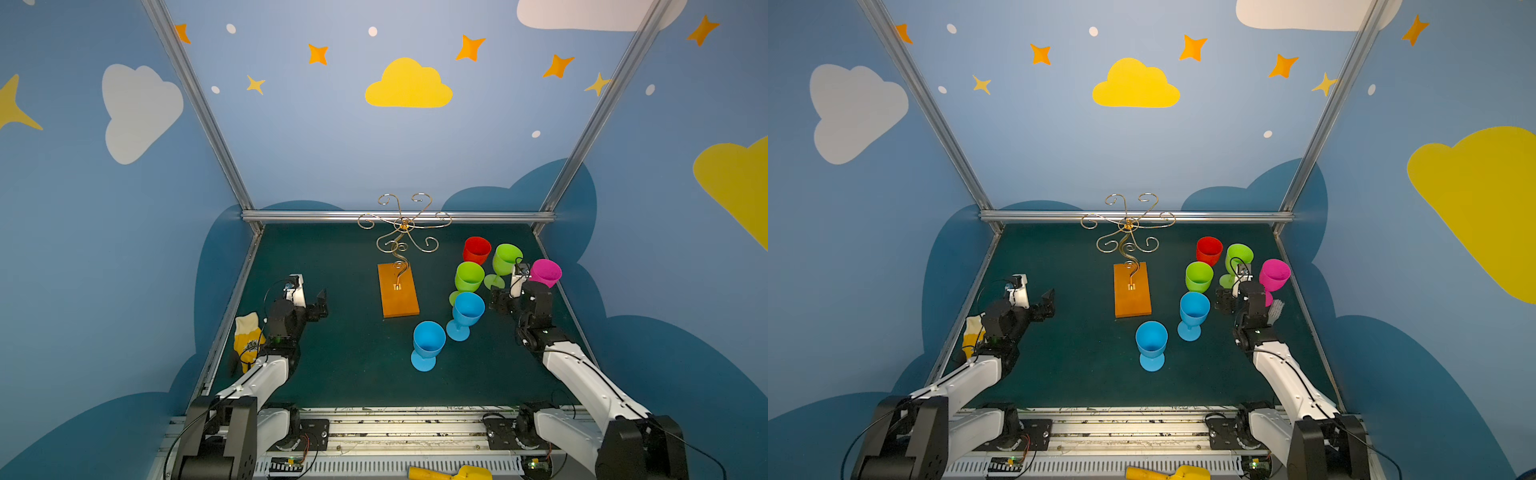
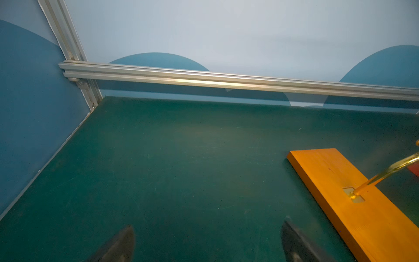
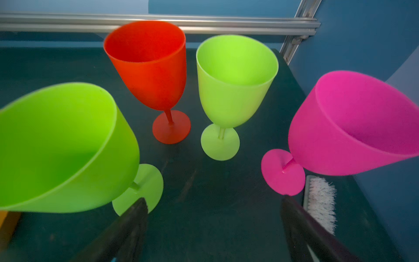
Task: Take the wine glass off the wine glass rack
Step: Reset both arms
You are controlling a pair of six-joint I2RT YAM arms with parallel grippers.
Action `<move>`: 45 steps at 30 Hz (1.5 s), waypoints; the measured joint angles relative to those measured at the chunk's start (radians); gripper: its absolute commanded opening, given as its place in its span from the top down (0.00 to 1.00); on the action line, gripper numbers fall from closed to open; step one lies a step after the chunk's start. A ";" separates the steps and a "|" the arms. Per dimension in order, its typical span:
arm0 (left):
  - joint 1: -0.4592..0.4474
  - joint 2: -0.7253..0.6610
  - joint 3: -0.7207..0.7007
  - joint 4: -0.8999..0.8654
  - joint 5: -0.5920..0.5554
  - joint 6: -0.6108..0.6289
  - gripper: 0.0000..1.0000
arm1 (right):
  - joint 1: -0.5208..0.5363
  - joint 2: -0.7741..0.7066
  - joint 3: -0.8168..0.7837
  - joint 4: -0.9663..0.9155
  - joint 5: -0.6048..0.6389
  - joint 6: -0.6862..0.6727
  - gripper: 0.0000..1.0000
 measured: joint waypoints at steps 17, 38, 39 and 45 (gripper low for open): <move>0.019 0.050 0.045 0.008 0.009 0.040 0.01 | -0.077 0.102 -0.092 0.246 -0.094 0.027 0.10; 0.021 0.407 -0.047 0.351 -0.063 0.081 0.01 | -0.077 0.231 -0.109 0.383 -0.153 0.025 0.10; 0.021 0.414 -0.044 0.350 -0.064 0.079 0.01 | -0.077 0.240 -0.109 0.392 -0.153 0.024 0.10; 0.022 0.391 0.029 0.303 -0.064 0.078 0.01 | -0.061 0.314 -0.110 0.425 -0.154 0.010 0.10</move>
